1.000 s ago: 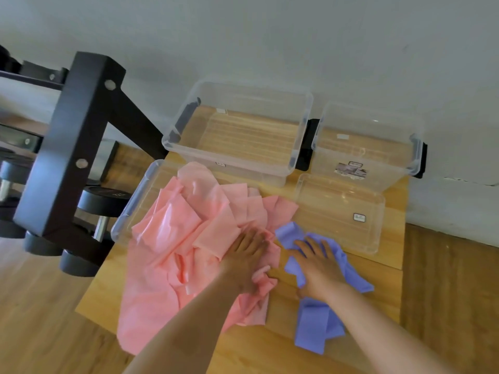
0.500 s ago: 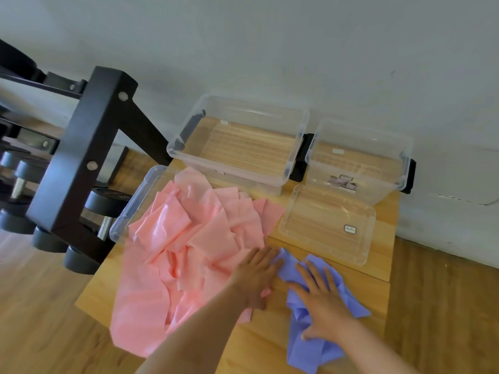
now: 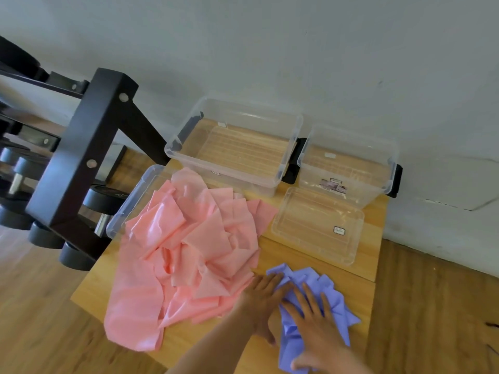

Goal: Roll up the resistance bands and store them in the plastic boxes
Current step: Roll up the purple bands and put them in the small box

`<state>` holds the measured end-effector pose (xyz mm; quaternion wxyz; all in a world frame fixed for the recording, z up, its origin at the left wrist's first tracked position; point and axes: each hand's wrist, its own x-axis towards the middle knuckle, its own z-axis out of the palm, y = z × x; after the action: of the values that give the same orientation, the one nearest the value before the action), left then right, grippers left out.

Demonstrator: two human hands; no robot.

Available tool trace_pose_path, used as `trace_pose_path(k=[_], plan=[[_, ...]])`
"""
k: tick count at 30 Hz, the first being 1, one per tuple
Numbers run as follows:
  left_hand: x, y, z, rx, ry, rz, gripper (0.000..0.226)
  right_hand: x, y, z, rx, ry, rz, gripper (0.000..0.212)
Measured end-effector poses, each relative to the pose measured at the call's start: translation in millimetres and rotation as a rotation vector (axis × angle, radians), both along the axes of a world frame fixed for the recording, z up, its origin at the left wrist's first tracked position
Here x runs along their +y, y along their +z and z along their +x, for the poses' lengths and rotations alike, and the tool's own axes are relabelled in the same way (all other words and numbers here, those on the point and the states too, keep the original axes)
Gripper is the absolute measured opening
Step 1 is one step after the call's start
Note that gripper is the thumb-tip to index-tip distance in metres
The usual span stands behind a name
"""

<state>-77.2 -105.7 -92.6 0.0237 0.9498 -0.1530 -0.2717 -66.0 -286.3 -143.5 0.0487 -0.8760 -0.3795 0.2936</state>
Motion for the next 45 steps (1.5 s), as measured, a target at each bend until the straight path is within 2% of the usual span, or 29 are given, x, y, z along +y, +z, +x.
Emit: trace_pose_path(k=[2, 5, 7, 8, 11, 14, 16, 19, 22, 24, 28, 30, 32, 34, 36, 38, 42, 45], plan=[[7, 4, 8, -0.035, -0.042, 0.0, 0.123, 4, -6, -2, -0.079, -0.007, 0.014, 0.117], [12, 3, 17, 0.041, -0.118, 0.013, 0.118, 8, -19, -1, -0.137, -0.048, 0.043, 0.137], [14, 5, 25, 0.045, -0.131, -0.011, 0.115, 9, -23, 0, -0.165, -0.061, 0.084, 0.131], [14, 6, 28, 0.038, -0.142, -0.009, 0.115, 9, -22, 1, -0.157, -0.044, 0.093, 0.119], [17, 5, 35, 0.052, -0.153, -0.021, 0.114, 13, -15, 4, -0.279, -0.032, 0.126, 0.052], [22, 3, 39, 0.052, -0.155, -0.026, 0.115, 15, -22, 6, -0.337, -0.053, 0.144, 0.037], [24, 5, 42, 0.054, -0.154, -0.05, 0.115, 14, -23, 4, -0.358, -0.086, 0.152, 0.048], [24, 6, 43, 0.065, -0.126, -0.062, 0.111, 20, -10, 4, -0.269, -0.118, 0.122, 0.106], [22, 13, 47, 0.033, -0.082, -0.106, 0.099, 21, 3, 8, -0.216, -0.158, 0.103, 0.117], [21, 14, 48, -0.085, -0.071, -0.143, 0.091, 21, 7, 10, -0.152, -0.158, 0.089, 0.115], [20, 14, 49, -0.123, 0.07, -0.179, 0.079, 14, 20, 17, -0.102, -0.125, 0.11, 0.091], [20, 14, 49, -0.085, 0.183, -0.189, 0.07, 10, 25, 20, -0.125, -0.117, 0.159, 0.085], [20, 14, 49, 0.04, 0.302, -0.215, 0.053, 6, 30, 24, -0.144, -0.109, 0.206, 0.084], [18, 16, 48, 0.043, 0.453, -0.303, 0.037, 5, 38, 28, -0.165, -0.116, 0.217, 0.081], [16, 20, 49, 0.038, 0.567, -0.36, 0.03, 7, 45, 32, -0.167, -0.145, 0.23, 0.081], [18, 20, 49, 0.041, 0.612, -0.4, 0.033, 12, 50, 37, -0.159, -0.188, 0.264, 0.08], [23, 17, 48, 0.082, 0.59, -0.332, 0.068, 22, 60, 48, -0.158, -0.245, 0.256, 0.069], [20, 11, 43, 0.071, 0.682, -0.348, 0.069, 27, 59, 51, -0.096, -0.273, 0.219, 0.069]])
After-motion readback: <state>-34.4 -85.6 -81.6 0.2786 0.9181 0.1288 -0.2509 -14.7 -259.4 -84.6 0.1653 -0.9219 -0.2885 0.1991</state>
